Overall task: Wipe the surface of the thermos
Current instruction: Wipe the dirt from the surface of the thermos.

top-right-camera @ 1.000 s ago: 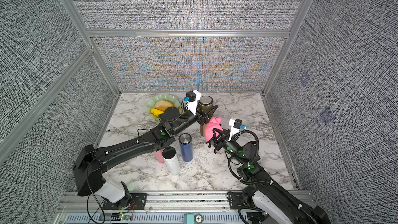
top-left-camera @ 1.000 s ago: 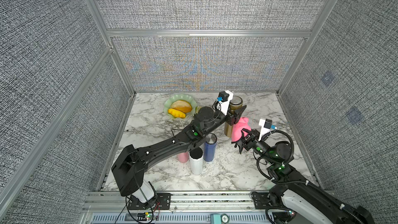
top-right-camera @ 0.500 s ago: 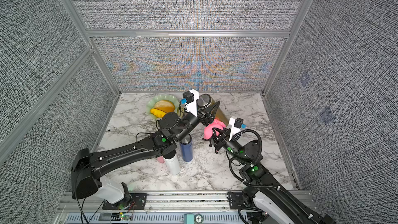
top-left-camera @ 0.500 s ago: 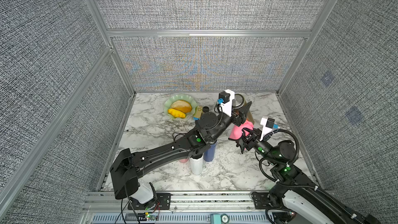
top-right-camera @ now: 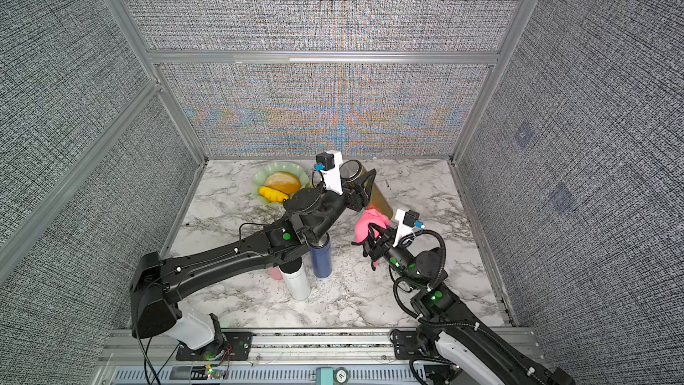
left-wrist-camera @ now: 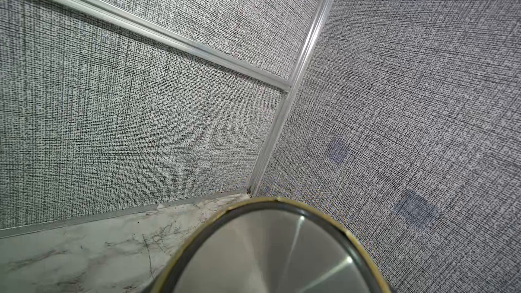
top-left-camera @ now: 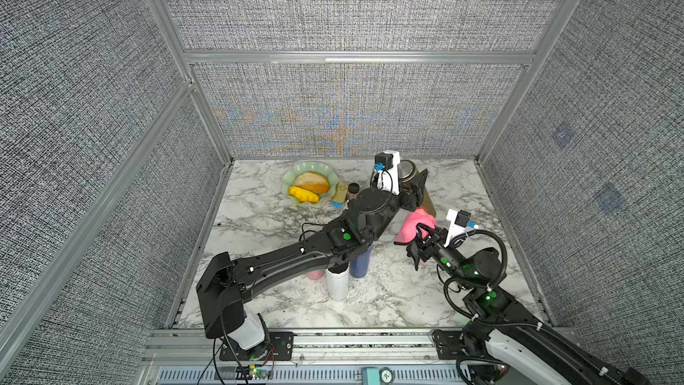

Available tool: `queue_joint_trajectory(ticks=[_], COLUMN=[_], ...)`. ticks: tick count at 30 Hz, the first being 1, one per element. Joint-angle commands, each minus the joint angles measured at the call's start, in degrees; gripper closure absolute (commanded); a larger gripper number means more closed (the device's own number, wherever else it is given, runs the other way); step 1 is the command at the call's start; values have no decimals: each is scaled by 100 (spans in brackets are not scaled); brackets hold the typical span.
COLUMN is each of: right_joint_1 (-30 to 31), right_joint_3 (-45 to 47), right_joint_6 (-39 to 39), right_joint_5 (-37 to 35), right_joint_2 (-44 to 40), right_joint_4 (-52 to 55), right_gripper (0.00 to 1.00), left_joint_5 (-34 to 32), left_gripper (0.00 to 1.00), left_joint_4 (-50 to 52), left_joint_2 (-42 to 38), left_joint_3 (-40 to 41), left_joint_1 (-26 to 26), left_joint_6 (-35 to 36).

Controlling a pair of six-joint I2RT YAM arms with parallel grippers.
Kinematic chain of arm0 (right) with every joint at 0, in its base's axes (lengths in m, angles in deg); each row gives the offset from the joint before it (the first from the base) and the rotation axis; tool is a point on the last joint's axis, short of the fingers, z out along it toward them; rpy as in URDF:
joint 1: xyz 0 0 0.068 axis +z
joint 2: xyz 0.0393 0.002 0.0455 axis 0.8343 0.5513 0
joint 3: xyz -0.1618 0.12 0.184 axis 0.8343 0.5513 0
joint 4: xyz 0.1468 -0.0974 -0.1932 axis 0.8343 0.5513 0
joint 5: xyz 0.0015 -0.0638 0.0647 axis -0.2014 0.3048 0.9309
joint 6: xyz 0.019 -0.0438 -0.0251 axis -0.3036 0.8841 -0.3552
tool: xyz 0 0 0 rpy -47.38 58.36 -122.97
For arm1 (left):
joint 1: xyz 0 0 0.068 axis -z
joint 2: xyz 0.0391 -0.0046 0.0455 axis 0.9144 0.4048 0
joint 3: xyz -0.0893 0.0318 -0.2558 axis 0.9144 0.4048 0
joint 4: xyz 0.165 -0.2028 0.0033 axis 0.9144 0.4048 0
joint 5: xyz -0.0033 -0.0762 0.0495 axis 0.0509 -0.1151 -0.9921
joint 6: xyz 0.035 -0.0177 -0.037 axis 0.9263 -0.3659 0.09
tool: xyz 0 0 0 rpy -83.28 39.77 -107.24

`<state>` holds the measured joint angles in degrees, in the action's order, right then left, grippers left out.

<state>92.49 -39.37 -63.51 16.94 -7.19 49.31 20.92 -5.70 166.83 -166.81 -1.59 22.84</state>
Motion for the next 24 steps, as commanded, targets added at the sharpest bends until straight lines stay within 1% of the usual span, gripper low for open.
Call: queue_joint_trajectory(ticks=[1, 2, 3, 5, 8, 10, 12, 16, 20, 22, 24], right_joint_1=[18, 23, 25, 26, 22, 26, 37, 246, 435, 440, 440], right_joint_3=[-318, -305, -246, 92, 699, 936, 860, 135, -491, -484, -207], right_joint_6=[90, 32, -16, -77, -102, -94, -53, 194, 338, 299, 268], right_joint_5=[-312, -393, -476, -693, -1131, -1260, -1251, -1073, -992, -1033, -1233], right_joint_2=[238, 299, 536, 720, 750, 668, 565, 554, 897, 1076, 1143], right_joint_4=[-135, -191, -281, -581, -956, -1141, -1100, -804, -751, -801, -920], right_gripper=[100, 100, 100, 100, 100, 100, 100, 100, 100, 100, 100], left_joint_5=[-102, -157, -224, -423, -603, -656, -703, -743, -1246, -1512, -1723], left_gripper=[100, 100, 100, 100, 100, 100, 100, 100, 100, 100, 100], left_joint_4=[245, 304, 333, 373, 396, 466, 621, 927, 1149, 1290, 1366], left_joint_2=[70, 89, 90, 86, 79, 117, 157, 225, 299, 335, 344], left_joint_3=[-79, -103, -108, -106, -81, -136, -245, -491, -675, -738, -734], left_joint_1=[57, 59, 68, 77, 99, 119, 146, 184, 304, 366, 418], left_joint_6=[-336, -366, -386, -414, -380, -451, -573, -740, -829, -926, -992])
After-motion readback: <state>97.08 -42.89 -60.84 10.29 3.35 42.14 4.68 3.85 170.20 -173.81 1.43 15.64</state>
